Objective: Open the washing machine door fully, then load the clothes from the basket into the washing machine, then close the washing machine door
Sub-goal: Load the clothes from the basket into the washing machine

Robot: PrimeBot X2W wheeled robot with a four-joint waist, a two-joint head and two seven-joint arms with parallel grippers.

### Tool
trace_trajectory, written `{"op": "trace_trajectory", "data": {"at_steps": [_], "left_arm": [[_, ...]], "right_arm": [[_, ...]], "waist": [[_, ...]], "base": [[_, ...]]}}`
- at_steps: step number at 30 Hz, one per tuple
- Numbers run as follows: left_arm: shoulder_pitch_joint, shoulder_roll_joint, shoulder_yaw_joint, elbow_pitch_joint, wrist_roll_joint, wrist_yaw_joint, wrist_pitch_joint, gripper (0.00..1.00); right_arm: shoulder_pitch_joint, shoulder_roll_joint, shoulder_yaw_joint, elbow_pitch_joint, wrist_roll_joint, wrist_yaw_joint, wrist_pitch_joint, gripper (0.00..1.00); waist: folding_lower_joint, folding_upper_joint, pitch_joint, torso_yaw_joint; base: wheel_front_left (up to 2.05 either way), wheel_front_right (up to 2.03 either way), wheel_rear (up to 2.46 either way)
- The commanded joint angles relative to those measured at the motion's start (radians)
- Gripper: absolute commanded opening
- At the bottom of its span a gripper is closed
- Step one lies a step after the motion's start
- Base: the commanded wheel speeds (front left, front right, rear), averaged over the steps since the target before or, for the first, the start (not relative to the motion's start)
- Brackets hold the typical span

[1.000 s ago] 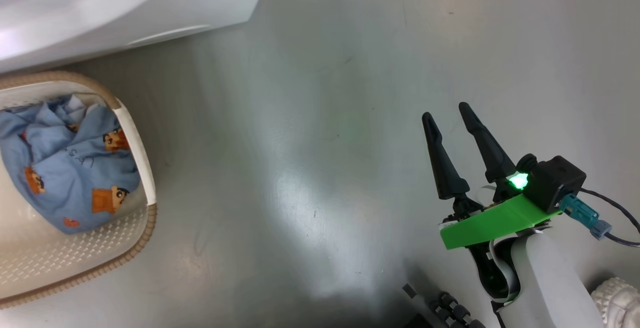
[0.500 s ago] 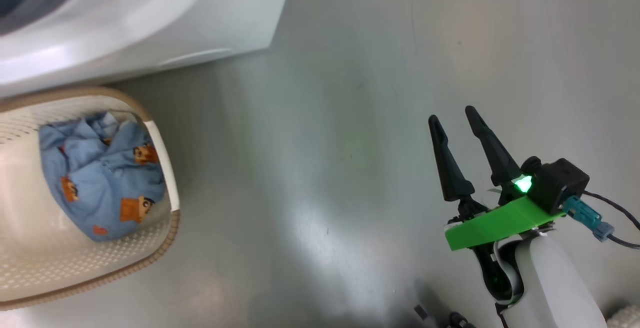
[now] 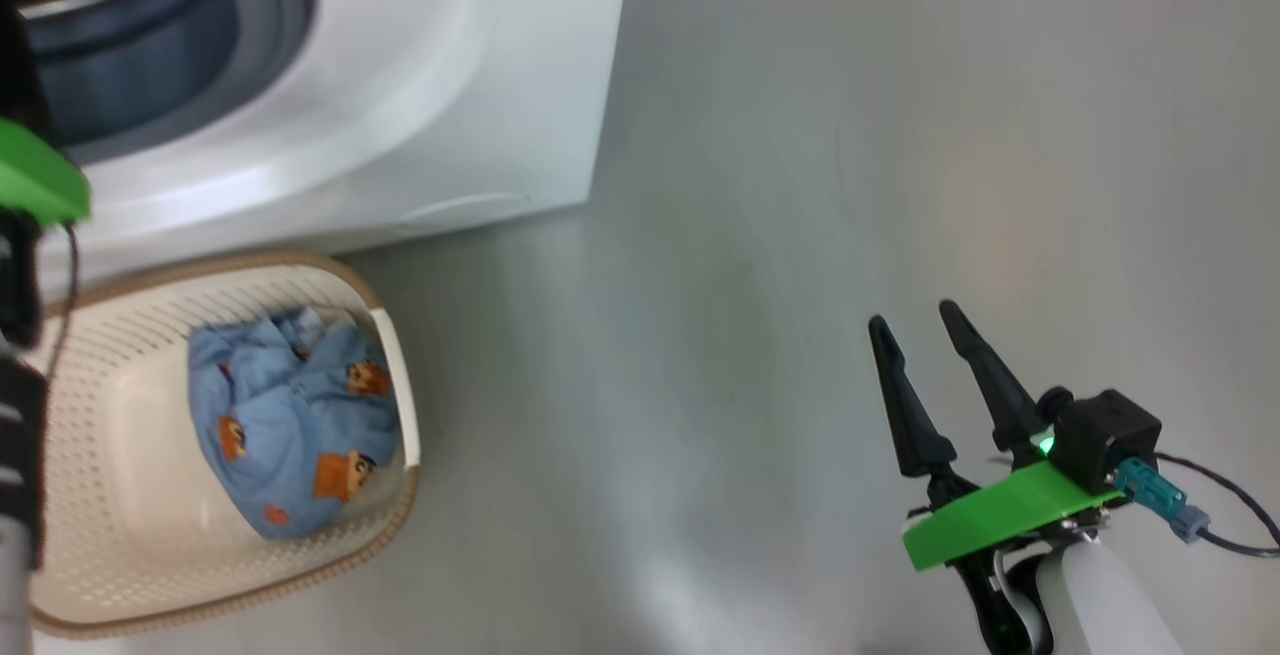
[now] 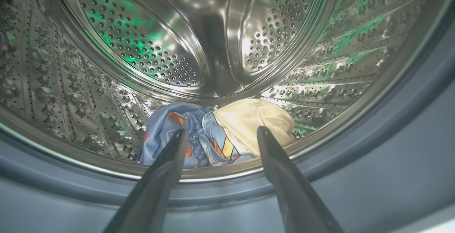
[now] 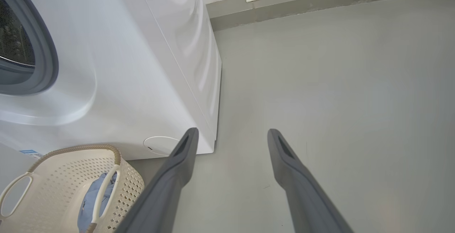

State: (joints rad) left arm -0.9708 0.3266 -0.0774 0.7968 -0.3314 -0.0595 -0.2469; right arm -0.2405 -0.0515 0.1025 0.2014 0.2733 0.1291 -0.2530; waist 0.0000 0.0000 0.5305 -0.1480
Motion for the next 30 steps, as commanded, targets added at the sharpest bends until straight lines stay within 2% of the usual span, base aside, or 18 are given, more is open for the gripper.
{"op": "trace_trajectory", "data": {"at_steps": [1,19,30], "left_arm": [[0.032,0.047,0.022,-0.039,0.001,0.011,-0.008,1.0],[0.532,-0.024,0.099,-0.386,-0.027,0.084,-0.015,1.0],[0.805,-0.073,0.141,-0.585,0.002,0.133,-0.015,1.0]], "right_arm": [[0.033,0.001,0.016,-0.016,-0.01,0.002,-0.009,1.0],[0.146,-0.003,0.003,0.018,-0.035,0.002,-0.009,1.0],[0.212,-0.014,0.002,0.023,-0.034,0.002,-0.009,1.0]], "waist": [[0.0,0.0,-0.07,0.023],[0.0,0.0,-0.346,0.039],[0.0,0.0,-0.453,0.033]], "base": [[0.0,0.0,0.0],[0.0,0.0,0.0],[0.0,0.0,0.0]]}}
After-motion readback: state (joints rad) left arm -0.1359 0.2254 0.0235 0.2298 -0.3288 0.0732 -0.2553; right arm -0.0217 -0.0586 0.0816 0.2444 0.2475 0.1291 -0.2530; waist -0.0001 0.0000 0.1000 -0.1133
